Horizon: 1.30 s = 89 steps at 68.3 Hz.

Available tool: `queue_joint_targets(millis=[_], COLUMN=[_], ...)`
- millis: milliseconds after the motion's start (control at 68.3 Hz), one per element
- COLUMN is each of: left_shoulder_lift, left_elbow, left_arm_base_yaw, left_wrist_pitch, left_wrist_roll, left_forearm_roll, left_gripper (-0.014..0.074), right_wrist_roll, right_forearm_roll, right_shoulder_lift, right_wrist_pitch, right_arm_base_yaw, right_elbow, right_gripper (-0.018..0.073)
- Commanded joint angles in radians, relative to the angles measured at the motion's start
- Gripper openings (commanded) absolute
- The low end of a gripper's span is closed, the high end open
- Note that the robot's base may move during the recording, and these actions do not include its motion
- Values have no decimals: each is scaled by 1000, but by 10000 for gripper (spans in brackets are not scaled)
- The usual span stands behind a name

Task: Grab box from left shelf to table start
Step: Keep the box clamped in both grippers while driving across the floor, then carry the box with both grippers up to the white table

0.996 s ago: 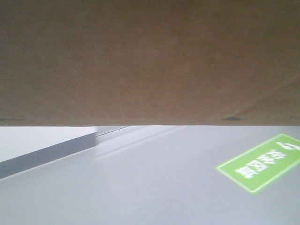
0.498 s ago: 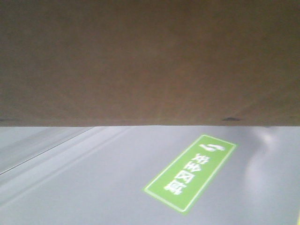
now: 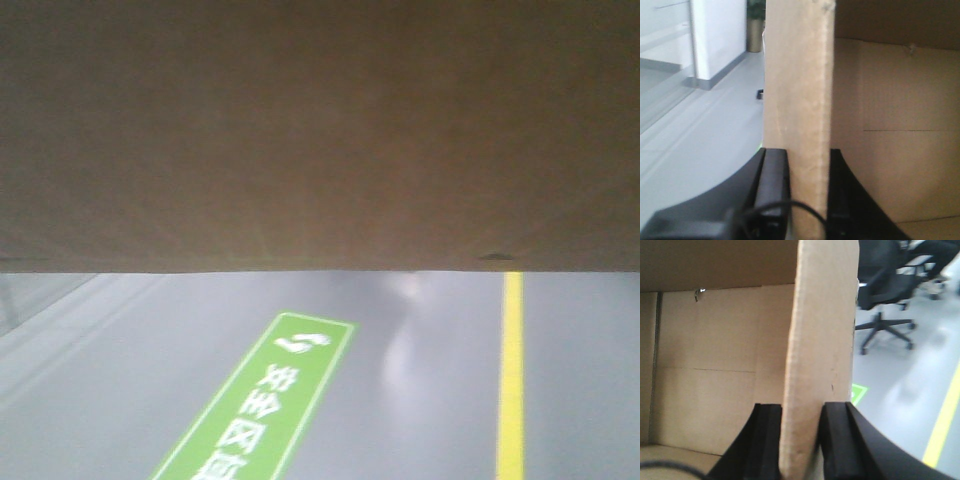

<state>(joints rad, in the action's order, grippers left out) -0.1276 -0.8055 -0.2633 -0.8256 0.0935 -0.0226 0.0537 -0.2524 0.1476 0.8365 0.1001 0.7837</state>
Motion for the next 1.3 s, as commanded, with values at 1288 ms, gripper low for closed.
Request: queue_joint_targets(millis=[1288], left_shoulder_lift=[-6], left_elbow=[-45], left_arm_base_yaw=[-5], left_wrist_pitch=[203], left_wrist_roll=[14], left_forearm_roll=[42], left_gripper=[-99], right_wrist_roll=[-8], right_forearm_roll=[162], right_shoulder_lift=[20], right_wrist_pitch=[-161], right_arm_base_yaw=[-12], right_elbow=[27], right_gripper=[54])
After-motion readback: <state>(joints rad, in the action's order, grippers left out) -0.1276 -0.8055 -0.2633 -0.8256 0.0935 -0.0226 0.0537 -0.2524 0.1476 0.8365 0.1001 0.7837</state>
